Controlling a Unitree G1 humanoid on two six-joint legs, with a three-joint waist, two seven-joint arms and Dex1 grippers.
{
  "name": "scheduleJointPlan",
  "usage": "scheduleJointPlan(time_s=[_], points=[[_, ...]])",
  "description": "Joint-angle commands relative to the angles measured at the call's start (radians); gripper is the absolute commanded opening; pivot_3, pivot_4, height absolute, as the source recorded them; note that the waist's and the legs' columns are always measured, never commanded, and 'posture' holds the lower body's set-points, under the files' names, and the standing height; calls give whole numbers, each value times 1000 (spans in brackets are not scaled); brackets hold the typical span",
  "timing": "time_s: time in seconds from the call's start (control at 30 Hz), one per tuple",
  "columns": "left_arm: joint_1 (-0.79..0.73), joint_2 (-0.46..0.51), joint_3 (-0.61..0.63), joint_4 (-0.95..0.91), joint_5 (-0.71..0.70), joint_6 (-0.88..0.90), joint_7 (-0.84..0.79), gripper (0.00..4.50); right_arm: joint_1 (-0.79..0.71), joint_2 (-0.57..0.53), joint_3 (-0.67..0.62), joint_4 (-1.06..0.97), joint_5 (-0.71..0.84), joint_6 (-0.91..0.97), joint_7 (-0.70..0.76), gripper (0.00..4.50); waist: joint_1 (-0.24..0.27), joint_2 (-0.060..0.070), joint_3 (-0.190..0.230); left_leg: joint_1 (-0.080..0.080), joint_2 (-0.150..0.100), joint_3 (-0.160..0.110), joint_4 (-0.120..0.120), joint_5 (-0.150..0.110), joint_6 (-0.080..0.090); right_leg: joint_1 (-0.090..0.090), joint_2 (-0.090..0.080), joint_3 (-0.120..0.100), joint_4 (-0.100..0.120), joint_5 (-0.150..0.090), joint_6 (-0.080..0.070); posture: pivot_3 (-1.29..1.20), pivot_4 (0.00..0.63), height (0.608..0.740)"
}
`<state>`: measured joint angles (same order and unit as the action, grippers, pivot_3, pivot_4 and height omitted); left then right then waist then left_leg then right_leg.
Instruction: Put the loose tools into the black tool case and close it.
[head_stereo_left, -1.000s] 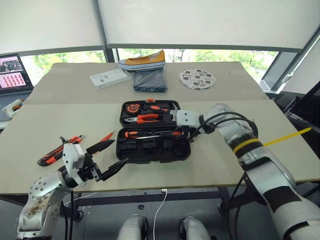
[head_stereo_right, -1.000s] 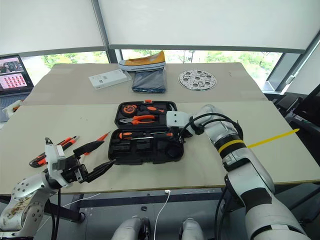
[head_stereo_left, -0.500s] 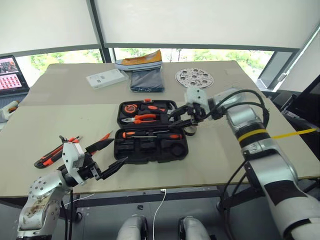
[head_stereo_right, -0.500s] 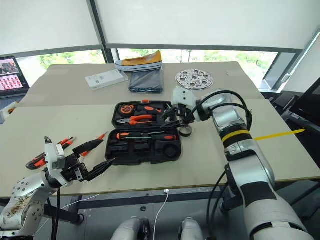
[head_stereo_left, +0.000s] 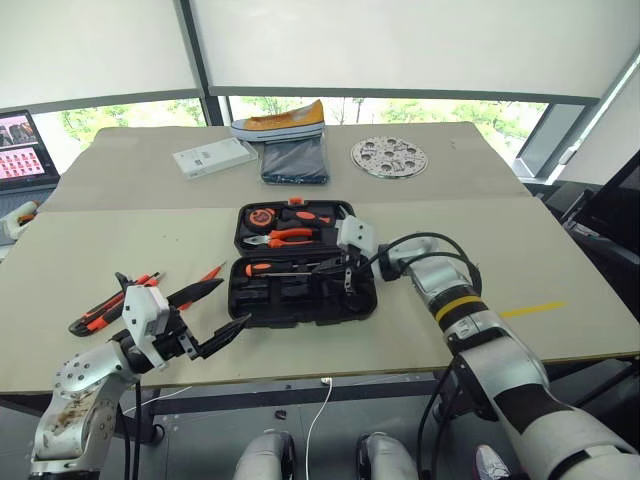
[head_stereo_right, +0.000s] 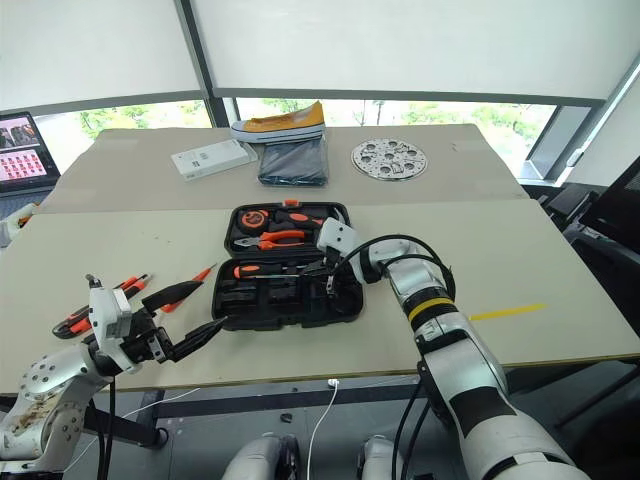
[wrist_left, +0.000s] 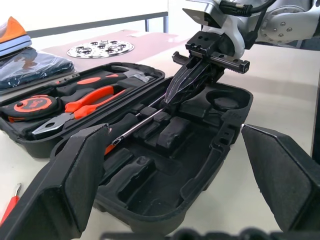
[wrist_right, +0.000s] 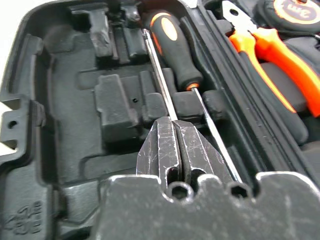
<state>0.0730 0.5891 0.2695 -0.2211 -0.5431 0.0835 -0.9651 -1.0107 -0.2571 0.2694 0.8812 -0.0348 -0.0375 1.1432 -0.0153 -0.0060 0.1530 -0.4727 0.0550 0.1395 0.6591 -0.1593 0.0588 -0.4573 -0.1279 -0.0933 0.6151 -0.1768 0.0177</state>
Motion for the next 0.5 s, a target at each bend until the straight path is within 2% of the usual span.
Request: scheduleJointPlan(time_s=[0.03, 0.27, 0.43, 0.5], points=[[-2, 29, 31, -6, 16, -21, 3, 4500, -7, 8, 44, 51, -70, 32, -36, 65, 1, 0, 0, 2, 0, 0, 0, 0, 0, 0, 0, 0, 0, 0, -1, 0, 150, 740], [9, 46, 55, 14, 24, -21, 9, 4500, -28, 29, 67, 48, -93, 121, -50, 65, 0, 0, -2, 7, 8, 4, -1, 0, -1, 0, 1, -2, 0, -1, -8, 0, 150, 740], [64, 33, 121, -2, -19, 7, 35, 4500, 5, 23, -72, -128, 87, 62, 39, 65, 1, 0, -2, 7, 12, 5, -2, 0, -2, -1, 4, -2, -1, 0, -11, 0, 150, 740], [108, 28, 175, 6, -44, 18, 46, 4500, 57, -19, -107, -271, 156, 93, 105, 604, 2, 0, -1, 4, 12, 6, -3, 0, -2, -2, 4, -2, -2, 0, -12, 0, 150, 740]])
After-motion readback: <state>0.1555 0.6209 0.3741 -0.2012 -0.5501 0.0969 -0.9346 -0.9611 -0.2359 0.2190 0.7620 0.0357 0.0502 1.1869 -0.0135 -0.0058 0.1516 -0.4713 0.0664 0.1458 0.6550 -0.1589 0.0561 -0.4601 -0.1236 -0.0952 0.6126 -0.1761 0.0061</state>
